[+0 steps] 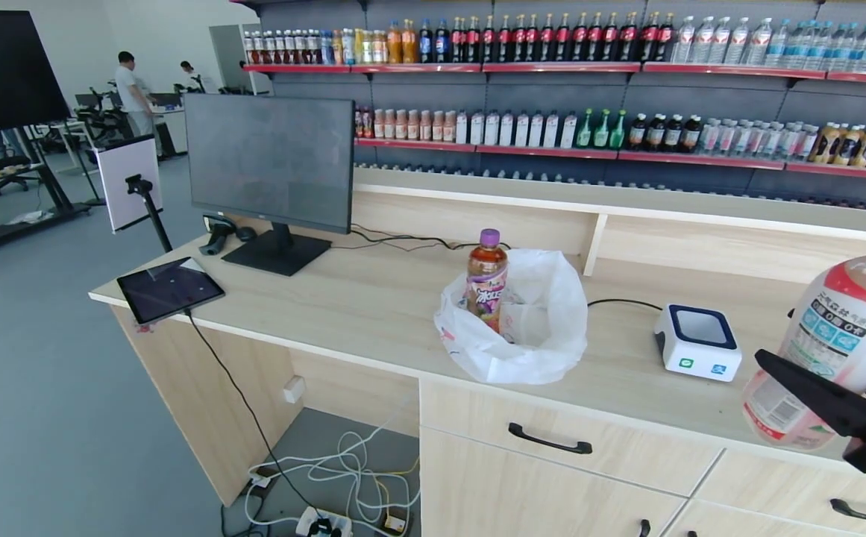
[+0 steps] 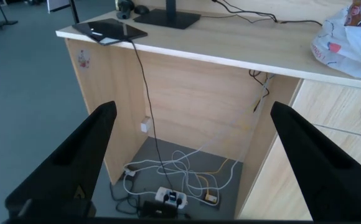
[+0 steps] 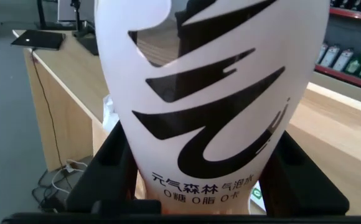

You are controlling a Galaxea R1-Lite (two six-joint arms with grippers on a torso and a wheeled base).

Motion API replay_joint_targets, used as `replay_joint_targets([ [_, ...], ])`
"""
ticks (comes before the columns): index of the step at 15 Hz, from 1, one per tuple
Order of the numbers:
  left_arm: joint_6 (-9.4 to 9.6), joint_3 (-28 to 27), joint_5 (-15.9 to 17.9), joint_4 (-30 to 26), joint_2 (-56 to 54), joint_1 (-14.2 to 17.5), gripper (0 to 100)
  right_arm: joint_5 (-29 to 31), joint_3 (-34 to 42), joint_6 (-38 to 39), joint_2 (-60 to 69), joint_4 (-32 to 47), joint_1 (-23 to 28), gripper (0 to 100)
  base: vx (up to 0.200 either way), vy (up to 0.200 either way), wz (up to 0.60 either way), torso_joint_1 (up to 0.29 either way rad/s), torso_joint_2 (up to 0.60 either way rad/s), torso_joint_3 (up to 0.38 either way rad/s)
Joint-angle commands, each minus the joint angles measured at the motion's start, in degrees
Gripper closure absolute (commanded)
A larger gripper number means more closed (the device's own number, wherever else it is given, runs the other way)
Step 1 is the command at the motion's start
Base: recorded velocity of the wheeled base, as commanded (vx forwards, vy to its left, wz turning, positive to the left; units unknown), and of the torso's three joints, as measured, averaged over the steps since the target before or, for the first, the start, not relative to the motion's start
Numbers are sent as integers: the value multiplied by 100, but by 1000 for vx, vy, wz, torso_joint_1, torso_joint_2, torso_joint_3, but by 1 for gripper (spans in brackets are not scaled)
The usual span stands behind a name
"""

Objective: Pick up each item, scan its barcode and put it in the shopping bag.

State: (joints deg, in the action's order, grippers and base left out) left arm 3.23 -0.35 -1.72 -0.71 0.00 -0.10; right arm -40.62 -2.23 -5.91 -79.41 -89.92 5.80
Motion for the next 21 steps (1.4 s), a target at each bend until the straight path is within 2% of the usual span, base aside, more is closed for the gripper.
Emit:
replay_joint_targets([
  [1,2,0,-4,0,0,1,0,1,-304,-15,-426,-8,-167,100,0,0,0,0,0,0],
  [8,2,0,-4,0,0,1,0,1,-1816,275,-1876,-8,-782,100,0,0,0,0,0,0],
  [9,2,0,-4,0,0,1,0,1,-2291,257,-2246,-8,-1116,100,0,0,0,0,0,0],
  [11,2,0,-4,0,0,1,0,10,-2405,248,-2527,-8,-1468,100,0,0,0,0,0,0],
  [13,2,0,5,0,0,1,0,467,-3011,275,-3010,-8,-1740,100,0,0,0,0,0,0],
  [15,11,0,-4,0,0,1,0,687,-3336,530,-3388,-8,-1863,100,0,0,0,0,0,0],
  [18,20,0,5,0,0,1,0,775,-3539,556,-3784,-8,-1846,100,0,0,0,0,0,0],
  [21,20,0,5,0,0,1,0,810,-4075,582,-4197,-8,-1846,100,0,0,0,0,0,0],
])
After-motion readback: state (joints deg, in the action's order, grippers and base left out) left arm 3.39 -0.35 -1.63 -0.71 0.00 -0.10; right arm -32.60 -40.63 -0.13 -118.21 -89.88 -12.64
